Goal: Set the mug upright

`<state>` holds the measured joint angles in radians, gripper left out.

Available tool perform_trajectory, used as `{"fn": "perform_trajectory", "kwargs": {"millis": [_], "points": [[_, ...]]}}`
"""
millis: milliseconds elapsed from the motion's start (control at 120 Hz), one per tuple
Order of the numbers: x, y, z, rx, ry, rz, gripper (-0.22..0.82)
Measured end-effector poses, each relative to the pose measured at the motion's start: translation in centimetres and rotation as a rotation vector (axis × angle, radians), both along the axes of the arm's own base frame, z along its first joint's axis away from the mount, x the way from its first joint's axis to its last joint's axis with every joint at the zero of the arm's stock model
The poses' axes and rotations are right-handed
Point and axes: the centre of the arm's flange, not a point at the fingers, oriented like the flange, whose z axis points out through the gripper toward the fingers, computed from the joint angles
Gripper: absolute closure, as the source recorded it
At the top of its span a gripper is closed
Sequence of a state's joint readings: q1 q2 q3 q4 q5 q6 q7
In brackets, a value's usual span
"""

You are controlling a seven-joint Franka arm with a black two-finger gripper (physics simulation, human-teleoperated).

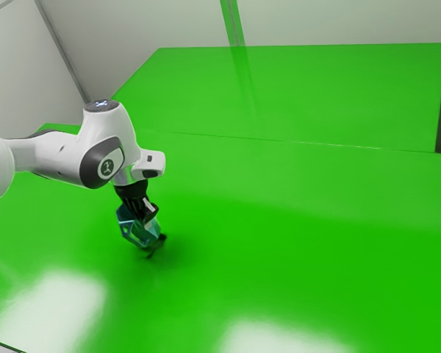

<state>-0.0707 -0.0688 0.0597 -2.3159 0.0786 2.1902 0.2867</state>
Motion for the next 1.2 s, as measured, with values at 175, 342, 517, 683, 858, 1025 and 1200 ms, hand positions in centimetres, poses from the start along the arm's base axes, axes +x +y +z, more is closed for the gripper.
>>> {"fn": "perform_trajectory", "kwargs": {"millis": [175,342,517,683,858,1025,1200], "points": [[0.0,-0.1,-1.0,0.003,0.026,0.018,0.79],[0.0,-0.2,-1.6,0.005,0.039,0.031,0.79],[0.1,-0.2,-1.9,0.007,0.043,0.042,0.79],[0.1,-0.1,-1.9,0.003,0.042,0.051,0.67],[0.1,-0.2,-1.6,-0.004,0.034,0.057,0.48],[0.1,-0.5,0.6,-0.014,-0.011,0.057,0.23],[-0.1,-1.1,3.3,-0.026,-0.054,0.05,0.11]]}}
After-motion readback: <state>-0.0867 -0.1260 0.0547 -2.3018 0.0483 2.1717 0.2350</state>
